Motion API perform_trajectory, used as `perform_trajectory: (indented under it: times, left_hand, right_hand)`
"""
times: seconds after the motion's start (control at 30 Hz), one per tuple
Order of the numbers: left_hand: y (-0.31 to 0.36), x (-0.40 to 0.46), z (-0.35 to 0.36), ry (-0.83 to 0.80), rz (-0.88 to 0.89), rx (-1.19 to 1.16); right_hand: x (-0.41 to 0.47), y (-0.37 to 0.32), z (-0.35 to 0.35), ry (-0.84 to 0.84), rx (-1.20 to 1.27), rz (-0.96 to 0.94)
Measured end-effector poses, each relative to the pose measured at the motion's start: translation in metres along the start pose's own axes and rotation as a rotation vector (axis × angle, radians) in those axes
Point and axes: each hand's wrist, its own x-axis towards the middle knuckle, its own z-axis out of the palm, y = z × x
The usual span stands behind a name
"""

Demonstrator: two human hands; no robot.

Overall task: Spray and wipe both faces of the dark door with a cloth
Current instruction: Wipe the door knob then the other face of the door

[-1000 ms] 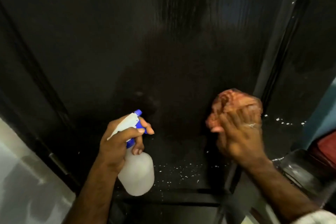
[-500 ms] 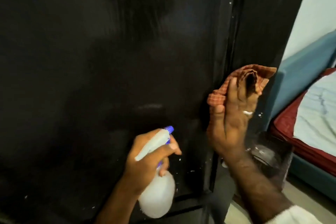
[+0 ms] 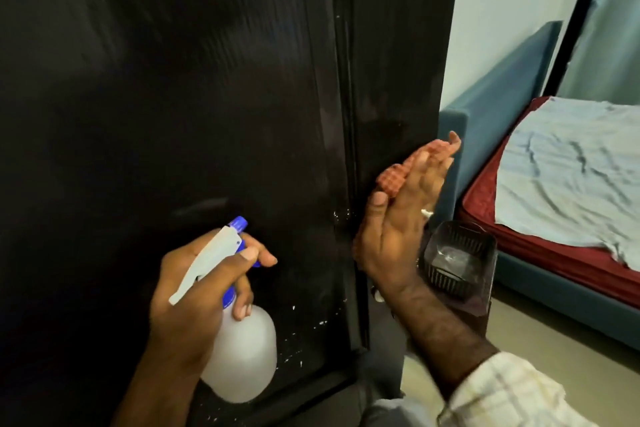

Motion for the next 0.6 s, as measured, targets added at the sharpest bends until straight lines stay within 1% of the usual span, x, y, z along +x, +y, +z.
perform_trajectory:
  times: [0.03,0.07,0.13,0.17,0.2,0.23,0.27,0.3,0.33,0.37,0.43,0.5,0.53,0.6]
  left_hand:
    - [0.000,0.002,0.004,-0.008,0.006,0.000]
    - [0.001,0.005,0.011,-0.031,0.017,0.004]
    - [0.000,0.011,0.020,-0.048,0.017,-0.022]
    - [0.001,0.013,0.023,-0.046,0.010,-0.038]
    - [0.001,0.013,0.023,-0.053,0.006,-0.049]
    - [0.001,0.013,0.024,-0.043,0.005,-0.064]
    - [0.002,0.012,0.023,-0.039,0.002,-0.074]
    - [0.003,0.011,0.023,-0.037,0.001,-0.076]
    - [0.003,0.011,0.024,-0.038,-0.001,-0.071]
    - [0.002,0.010,0.023,-0.032,-0.006,-0.070]
    - [0.002,0.010,0.024,-0.030,-0.012,-0.068]
    - [0.002,0.011,0.022,-0.033,-0.021,-0.091]
    - [0.003,0.011,0.022,-0.030,-0.028,-0.105]
    - [0.003,0.009,0.020,-0.029,-0.046,-0.120]
  right_hand:
    - [-0.008,0.001,0.007,-0.047,-0.012,-0.108]
    - [-0.022,-0.008,0.012,-0.148,-0.028,-0.240]
    - [-0.033,0.020,0.006,-0.300,-0.156,-0.514]
    - [-0.024,0.042,-0.004,-0.333,-0.218,-0.609]
    - [-0.015,0.057,-0.014,-0.358,-0.278,-0.621]
    - [-0.005,0.062,-0.022,-0.345,-0.254,-0.567]
    - [0.001,0.057,-0.025,-0.296,-0.206,-0.449]
    - [0.007,0.043,-0.022,-0.223,-0.154,-0.325]
    - [0.010,0.022,-0.015,-0.157,-0.099,-0.251]
    - [0.009,-0.002,-0.006,-0.138,-0.065,-0.235]
    - [-0.005,-0.029,0.008,-0.198,-0.017,-0.348]
    - [-0.027,-0.019,0.009,-0.273,-0.053,-0.447]
    - [-0.035,0.000,0.001,-0.317,-0.133,-0.501]
    - [-0.033,0.032,-0.022,-0.354,-0.324,-0.639]
